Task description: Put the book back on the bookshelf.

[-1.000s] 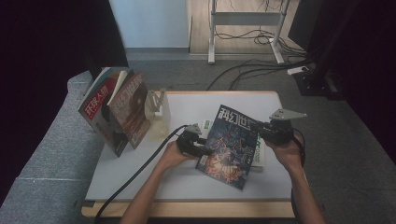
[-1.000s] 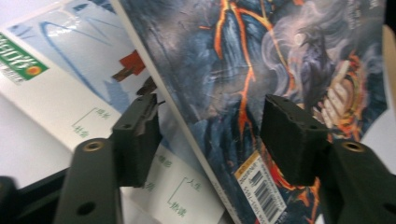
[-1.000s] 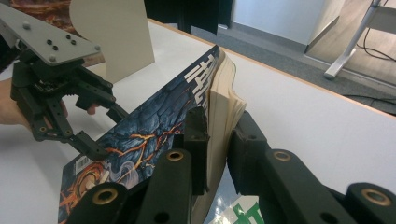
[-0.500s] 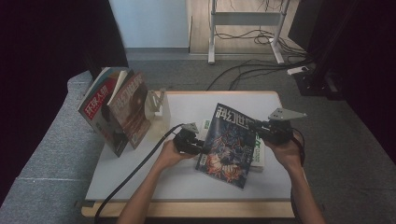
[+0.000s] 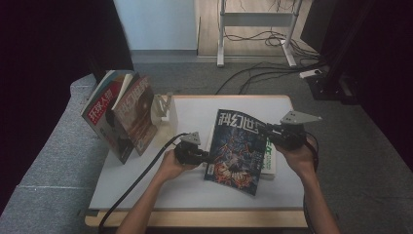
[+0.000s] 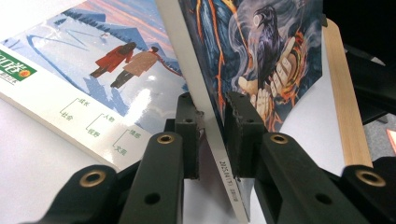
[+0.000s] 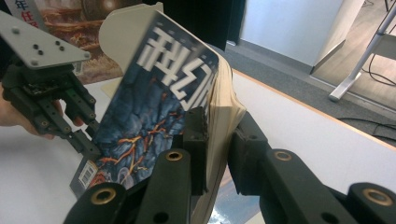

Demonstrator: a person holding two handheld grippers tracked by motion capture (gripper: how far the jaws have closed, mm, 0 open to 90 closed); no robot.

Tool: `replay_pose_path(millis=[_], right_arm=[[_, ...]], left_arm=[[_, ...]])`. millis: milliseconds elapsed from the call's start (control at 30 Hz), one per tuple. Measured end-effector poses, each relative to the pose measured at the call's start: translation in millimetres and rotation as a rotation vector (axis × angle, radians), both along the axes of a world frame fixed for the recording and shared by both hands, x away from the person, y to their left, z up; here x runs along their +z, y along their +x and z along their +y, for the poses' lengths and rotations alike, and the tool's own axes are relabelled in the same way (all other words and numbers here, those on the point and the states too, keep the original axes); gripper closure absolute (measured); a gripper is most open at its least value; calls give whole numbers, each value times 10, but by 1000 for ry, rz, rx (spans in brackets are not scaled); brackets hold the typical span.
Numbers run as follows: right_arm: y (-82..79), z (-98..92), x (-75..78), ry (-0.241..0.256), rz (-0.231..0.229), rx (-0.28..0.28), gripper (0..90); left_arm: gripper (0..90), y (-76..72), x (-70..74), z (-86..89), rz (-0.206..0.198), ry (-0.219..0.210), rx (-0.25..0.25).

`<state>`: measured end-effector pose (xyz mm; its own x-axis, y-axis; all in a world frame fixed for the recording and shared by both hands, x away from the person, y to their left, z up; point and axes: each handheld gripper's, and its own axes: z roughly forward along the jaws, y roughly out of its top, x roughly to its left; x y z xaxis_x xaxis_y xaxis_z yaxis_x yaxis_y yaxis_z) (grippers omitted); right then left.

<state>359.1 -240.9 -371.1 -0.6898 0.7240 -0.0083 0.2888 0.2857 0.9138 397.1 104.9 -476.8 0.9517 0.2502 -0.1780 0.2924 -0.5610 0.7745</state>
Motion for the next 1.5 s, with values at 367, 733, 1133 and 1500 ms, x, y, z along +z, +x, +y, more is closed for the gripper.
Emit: replay_pose_path(millis=[367,733,1133,1500], right_arm=[[5,-40,38,50,13,8,752],[-39,14,120,90,-8,60,706],[-153,161,232,77,-41,129,782],[-174,147,233,67,-50,119,789]], left_arm=[[815,-218,2,109,-44,-44,-1],[825,-414,-29,185,-105,-75,23],[740,-421,124,205,-142,-94,58],[719,-317,400,155,-160,-158,59]])
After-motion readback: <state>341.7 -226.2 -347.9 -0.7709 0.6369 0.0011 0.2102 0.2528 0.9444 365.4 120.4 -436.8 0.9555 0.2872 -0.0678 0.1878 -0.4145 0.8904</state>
